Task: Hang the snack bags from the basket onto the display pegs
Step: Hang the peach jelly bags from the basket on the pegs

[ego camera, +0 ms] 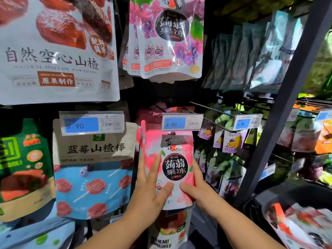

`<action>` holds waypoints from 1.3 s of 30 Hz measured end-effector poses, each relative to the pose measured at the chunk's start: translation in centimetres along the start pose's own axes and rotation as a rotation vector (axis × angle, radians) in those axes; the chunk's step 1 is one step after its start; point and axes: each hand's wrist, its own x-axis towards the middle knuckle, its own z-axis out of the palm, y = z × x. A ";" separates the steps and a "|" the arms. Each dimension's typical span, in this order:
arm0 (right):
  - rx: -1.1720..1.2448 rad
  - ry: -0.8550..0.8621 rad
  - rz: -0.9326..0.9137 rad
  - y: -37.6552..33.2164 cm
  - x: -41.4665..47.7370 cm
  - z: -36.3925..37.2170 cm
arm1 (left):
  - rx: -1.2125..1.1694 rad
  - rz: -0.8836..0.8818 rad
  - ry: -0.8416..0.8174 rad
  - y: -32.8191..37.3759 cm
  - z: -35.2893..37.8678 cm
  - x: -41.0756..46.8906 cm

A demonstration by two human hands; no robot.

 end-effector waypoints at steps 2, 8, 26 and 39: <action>-0.067 0.015 0.000 0.1 0.3 0.0 | 0.015 0.000 0.003 -0.6 0.1 0.0; -0.167 0.043 -0.006 0.0 1.3 0.2 | 0.052 -0.006 0.031 -2.2 0.1 1.4; -0.351 0.145 0.090 -0.5 6.0 0.6 | -0.066 -0.131 0.057 -4.6 0.5 5.6; -0.322 0.176 0.041 -0.3 4.0 0.7 | 0.053 -0.048 0.098 -3.7 1.0 2.6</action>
